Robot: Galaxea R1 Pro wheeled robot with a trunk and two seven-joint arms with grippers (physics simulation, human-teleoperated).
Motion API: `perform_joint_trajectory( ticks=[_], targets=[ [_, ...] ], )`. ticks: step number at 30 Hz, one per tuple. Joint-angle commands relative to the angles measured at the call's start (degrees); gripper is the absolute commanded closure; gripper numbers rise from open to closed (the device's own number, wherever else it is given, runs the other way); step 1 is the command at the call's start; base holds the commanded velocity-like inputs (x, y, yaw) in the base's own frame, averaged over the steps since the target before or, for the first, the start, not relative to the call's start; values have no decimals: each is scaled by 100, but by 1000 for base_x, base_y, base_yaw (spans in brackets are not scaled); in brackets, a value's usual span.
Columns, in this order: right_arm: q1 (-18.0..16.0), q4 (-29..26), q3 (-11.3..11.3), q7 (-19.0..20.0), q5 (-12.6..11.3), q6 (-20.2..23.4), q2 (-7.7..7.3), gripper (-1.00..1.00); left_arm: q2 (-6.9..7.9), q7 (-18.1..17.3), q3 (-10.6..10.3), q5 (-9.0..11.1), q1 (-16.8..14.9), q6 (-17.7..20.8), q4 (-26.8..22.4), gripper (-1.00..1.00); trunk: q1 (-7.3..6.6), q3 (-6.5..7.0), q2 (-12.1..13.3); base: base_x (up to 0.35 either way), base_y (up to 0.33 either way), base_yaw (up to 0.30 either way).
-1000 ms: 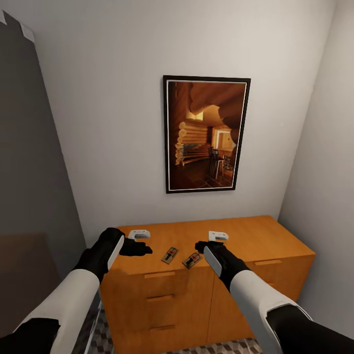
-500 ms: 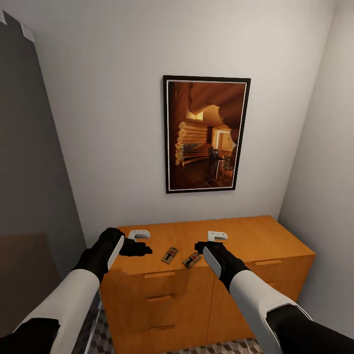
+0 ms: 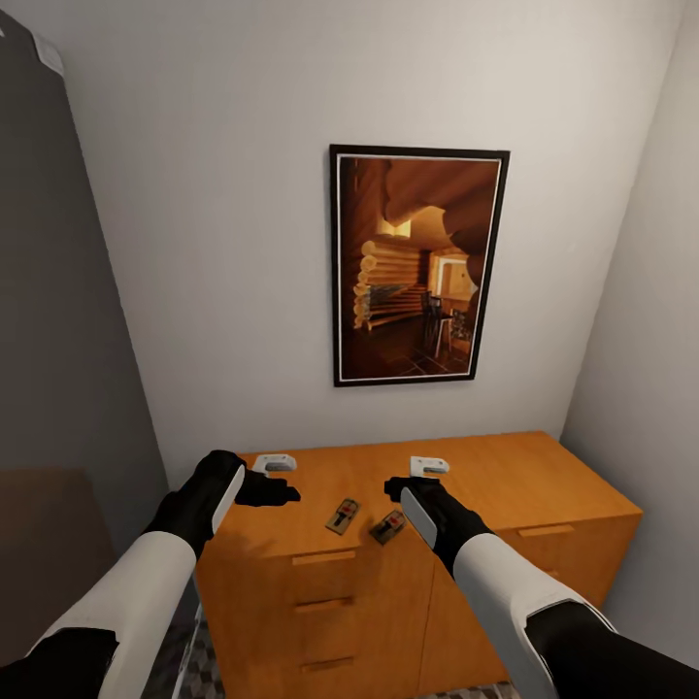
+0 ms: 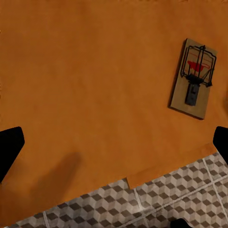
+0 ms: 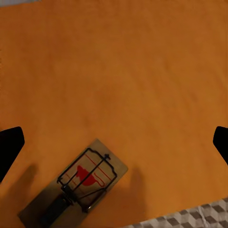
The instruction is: Take the four mousetraps from the cabinet in the bathroom and place them on the bathroom floor. Make sure all four end up on the same floor surface, and ensure that at least two of them are either under or directly next to the same bathroom sink.
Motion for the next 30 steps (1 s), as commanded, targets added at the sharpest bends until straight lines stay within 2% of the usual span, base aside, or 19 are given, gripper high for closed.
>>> perform_joint_trajectory(
  ticks=[1,21,30],
  targets=[
    [-2,-6,24,-41,-29,28,0,-100,-1,-24,-3,-27,-1,12,-5,-100,3,-3,-5,32,19,0],
    [-2,28,4,-58,-55,51,0,-100,-1,-22,-1,-24,-1,-65,46,-100,3,-3,-5,8,5,0],
    [-2,430,-1,-57,-62,25,0,-100,0,-22,-1,-24,-1,-67,62,-100,3,-3,-5,0,0,0]
  ],
)
